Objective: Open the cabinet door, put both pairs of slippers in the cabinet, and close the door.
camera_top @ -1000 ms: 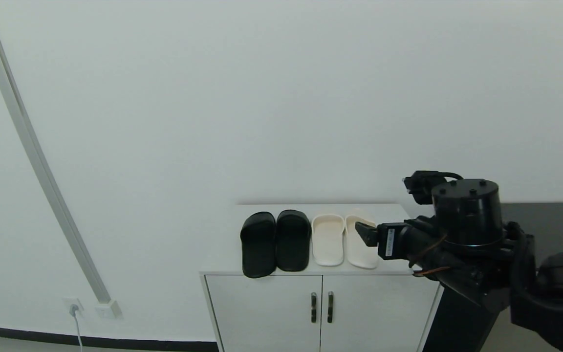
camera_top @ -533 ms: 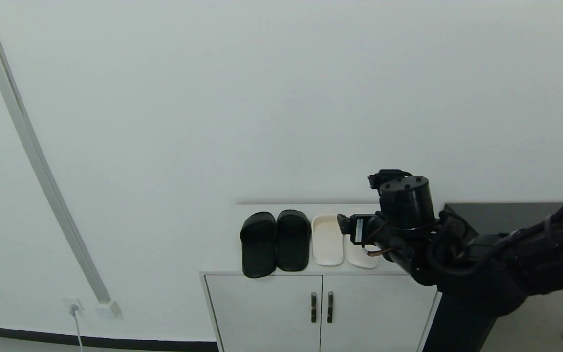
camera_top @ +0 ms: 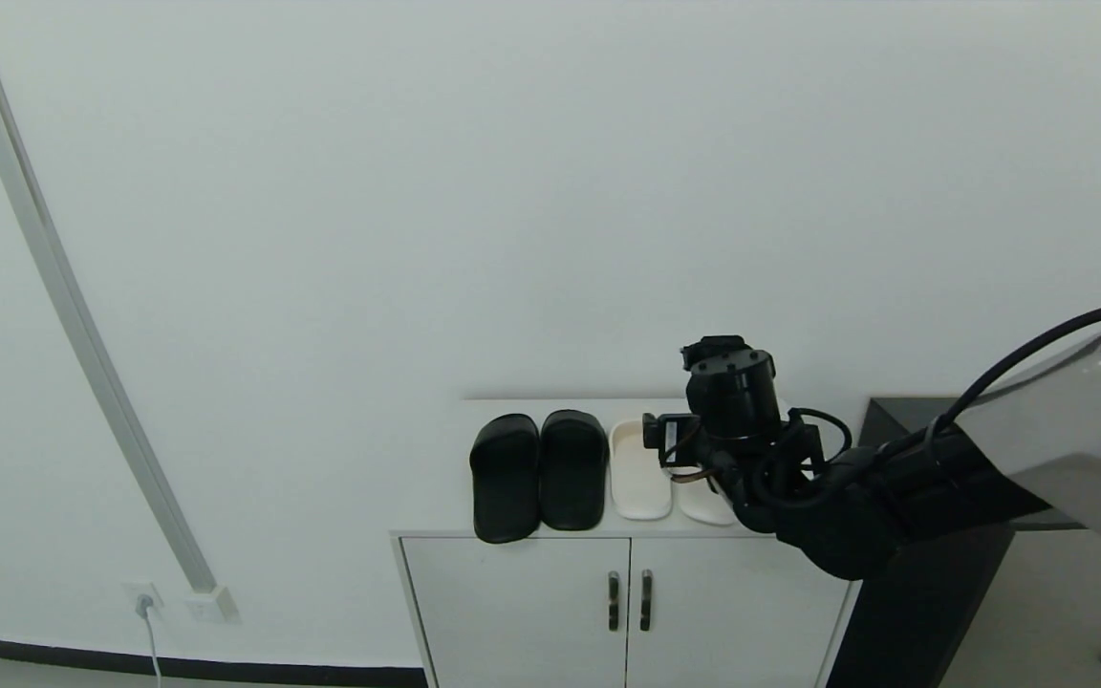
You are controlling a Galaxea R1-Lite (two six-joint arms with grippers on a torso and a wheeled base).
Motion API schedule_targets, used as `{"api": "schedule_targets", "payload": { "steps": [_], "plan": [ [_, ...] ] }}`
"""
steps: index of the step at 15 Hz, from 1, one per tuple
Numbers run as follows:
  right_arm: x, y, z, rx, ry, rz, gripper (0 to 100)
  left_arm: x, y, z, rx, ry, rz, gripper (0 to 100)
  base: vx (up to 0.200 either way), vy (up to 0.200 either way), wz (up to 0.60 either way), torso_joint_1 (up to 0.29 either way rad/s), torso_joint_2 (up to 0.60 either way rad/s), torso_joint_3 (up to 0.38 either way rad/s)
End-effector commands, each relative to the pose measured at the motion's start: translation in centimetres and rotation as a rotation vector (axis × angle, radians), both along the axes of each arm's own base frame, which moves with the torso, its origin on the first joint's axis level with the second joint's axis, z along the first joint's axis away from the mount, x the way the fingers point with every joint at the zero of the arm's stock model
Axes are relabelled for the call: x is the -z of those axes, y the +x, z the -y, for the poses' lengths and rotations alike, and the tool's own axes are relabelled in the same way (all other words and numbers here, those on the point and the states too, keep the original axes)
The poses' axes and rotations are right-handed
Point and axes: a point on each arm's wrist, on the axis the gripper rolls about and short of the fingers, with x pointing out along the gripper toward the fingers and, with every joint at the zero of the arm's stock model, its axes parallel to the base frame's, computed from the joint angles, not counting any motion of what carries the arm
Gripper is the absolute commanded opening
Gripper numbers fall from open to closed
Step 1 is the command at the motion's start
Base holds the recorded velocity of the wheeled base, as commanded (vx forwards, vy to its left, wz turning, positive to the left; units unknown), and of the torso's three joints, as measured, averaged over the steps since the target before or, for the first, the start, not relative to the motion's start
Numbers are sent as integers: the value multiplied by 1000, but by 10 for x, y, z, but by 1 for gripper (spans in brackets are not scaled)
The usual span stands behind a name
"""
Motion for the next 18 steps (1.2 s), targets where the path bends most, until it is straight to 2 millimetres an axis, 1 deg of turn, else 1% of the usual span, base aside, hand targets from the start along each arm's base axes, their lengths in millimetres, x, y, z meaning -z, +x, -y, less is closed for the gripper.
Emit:
{"api": "schedule_targets", "payload": {
  "steps": [1,2,4,8,9,12,13,14,18],
  "plan": [
    [10,5,-3,3,-12,-15,100,0,0,0,0,-1,-1,0,0,0,0,0,0,0],
    [22,12,-3,23,-28,-29,100,0,0,0,0,-1,-1,0,0,0,0,0,0,0],
    [35,17,-4,31,-42,-49,100,0,0,0,0,-1,-1,0,0,0,0,0,0,0],
    [50,35,-5,48,-44,-60,100,0,0,0,0,-1,1,0,0,0,0,0,0,0],
    [54,46,-5,63,-37,-52,100,0,0,0,0,-1,1,0,0,0,0,0,0,0],
    [69,62,-11,78,-30,-65,100,0,0,0,0,-1,-1,0,0,0,0,0,0,0],
    [72,64,-12,80,-26,-70,100,0,0,0,0,-1,-1,0,0,0,0,0,0,0],
    [75,70,-17,84,-11,-64,100,0,0,0,0,-1,1,0,0,0,0,0,0,0],
    [80,90,-21,108,3,-75,100,0,0,0,0,-1,-1,0,0,0,0,0,0,0]
  ]
}}
